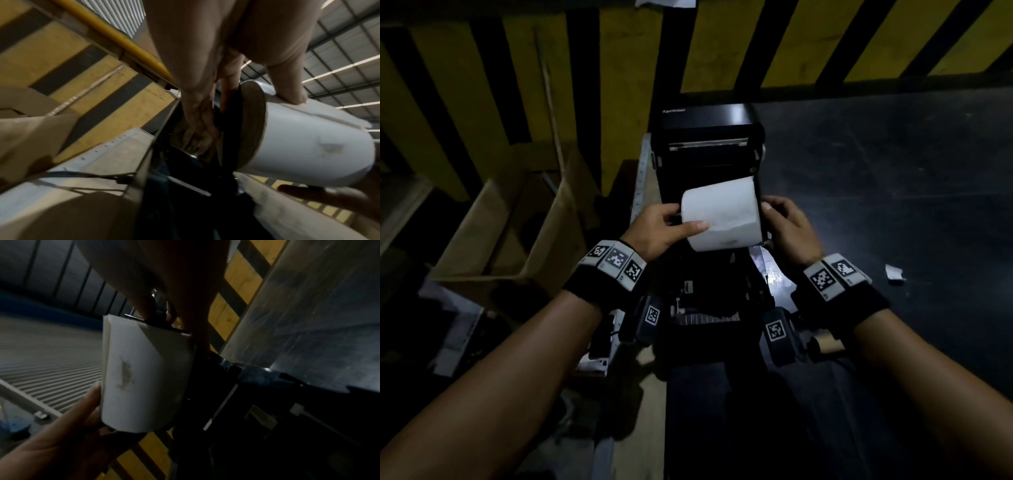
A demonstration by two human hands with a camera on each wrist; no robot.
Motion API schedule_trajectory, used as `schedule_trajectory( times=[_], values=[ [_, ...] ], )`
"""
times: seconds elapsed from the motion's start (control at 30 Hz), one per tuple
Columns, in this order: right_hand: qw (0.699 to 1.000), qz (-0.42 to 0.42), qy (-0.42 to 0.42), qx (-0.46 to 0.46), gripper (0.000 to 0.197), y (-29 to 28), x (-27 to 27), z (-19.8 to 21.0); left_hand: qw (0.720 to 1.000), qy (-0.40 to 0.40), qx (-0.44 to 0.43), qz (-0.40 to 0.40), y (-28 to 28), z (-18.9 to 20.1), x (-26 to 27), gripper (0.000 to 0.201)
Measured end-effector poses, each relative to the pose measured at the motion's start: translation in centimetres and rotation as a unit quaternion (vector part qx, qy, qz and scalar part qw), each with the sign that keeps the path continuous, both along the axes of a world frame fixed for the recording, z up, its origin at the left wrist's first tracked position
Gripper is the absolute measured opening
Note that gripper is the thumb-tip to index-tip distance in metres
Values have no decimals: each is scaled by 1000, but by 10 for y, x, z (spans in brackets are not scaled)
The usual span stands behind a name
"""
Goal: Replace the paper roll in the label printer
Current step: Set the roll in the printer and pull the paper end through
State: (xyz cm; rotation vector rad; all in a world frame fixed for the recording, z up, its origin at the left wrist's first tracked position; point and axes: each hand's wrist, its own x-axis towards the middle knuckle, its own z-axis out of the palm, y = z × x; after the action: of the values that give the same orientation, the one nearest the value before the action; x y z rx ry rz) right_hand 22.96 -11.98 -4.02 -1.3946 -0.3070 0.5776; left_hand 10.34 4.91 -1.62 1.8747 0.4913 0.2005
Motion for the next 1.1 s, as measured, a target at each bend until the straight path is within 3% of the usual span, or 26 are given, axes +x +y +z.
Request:
schedule_trajectory(
  times=[0.07, 0.23, 0.33, 0.43, 0.53, 0.67, 1.1],
  values=[
    [999, 14, -29, -11, 7, 8, 5, -6, 1000, 1, 15, 10, 8, -5, 1, 38],
    [995, 34, -81, -52, 15, 20, 25, -13, 999, 26, 33, 21, 19, -15, 4, 57],
    [986, 49, -130, -94, 12, 21, 34, -19, 999, 22, 29, 36, 21, -23, 3, 52],
    [976, 75, -164, -125, 13, 22, 41, -26, 998, 36, 28, 47, 21, -30, 2, 63],
    [950, 122, -217, -189, 25, 20, 48, -31, 996, 57, 34, 55, 22, -37, 1, 60],
    [892, 185, -283, -301, 33, 17, 52, -33, 993, 73, 69, 56, 22, -45, 2, 53],
    [798, 213, -432, -363, 22, 8, 42, -25, 988, 62, 126, 59, 3, -48, 0, 57]
  ],
)
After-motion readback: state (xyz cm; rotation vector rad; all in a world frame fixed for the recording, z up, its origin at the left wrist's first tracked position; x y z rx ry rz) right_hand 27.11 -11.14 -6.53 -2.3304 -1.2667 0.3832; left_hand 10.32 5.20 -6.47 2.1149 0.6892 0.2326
